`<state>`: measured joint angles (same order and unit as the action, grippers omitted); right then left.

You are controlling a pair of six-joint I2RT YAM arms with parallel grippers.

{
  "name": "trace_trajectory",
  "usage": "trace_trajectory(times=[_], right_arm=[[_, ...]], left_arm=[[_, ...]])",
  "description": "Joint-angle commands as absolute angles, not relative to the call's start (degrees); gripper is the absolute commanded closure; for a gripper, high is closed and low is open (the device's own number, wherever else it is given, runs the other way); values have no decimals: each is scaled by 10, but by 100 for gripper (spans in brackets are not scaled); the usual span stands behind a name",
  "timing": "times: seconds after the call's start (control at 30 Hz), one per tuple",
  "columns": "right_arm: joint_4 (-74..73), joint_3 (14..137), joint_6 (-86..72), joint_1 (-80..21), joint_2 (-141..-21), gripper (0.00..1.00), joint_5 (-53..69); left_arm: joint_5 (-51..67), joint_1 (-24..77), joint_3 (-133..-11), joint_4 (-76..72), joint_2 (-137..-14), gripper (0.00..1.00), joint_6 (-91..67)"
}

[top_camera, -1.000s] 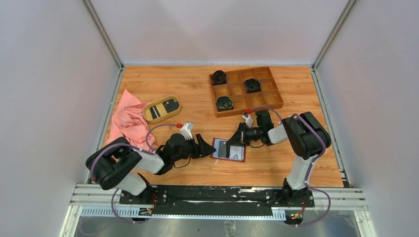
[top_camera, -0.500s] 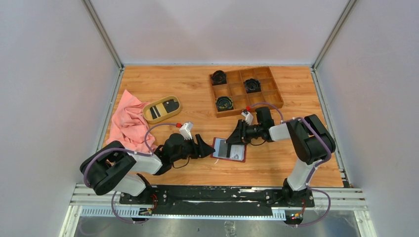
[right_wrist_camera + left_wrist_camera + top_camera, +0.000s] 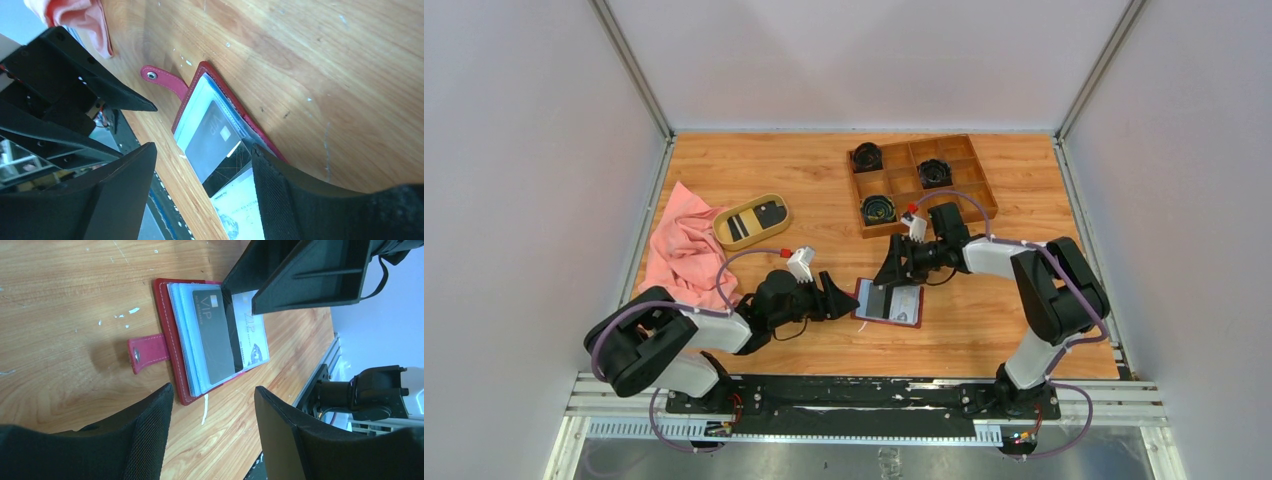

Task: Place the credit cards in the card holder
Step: Insert the credit card into the card holder.

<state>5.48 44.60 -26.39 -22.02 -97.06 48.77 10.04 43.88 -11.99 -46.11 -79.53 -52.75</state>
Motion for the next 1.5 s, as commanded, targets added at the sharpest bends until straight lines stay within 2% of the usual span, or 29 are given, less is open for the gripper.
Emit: trace_trajectory(times=[0.0,0.2,0.37,0.57,0.87,1.27,1.47], right_arm=[[-49,474,-182,-248,-948,25,433],[-96,495,-96,-250,-899,25,405],[-132,509,-41,-250,-869,29,394],[-66,447,-146,-250,-886,32,444],[-37,431,-220,-248,-922,33,453],[-5,414,-270,-221,-956,35,483],[26,411,-292,-216,-973,35,503]], left_arm=[[100,435,-114,-457,-781,37,-513],[90,435,-107,-449,-755,37,-496],[76,435,-102,-432,-705,37,-472],[80,435,-102,-428,-683,37,-462],[89,447,-137,-430,-729,38,-442],[97,454,-182,-466,-854,64,-447],[95,454,-185,-468,-907,67,-447]])
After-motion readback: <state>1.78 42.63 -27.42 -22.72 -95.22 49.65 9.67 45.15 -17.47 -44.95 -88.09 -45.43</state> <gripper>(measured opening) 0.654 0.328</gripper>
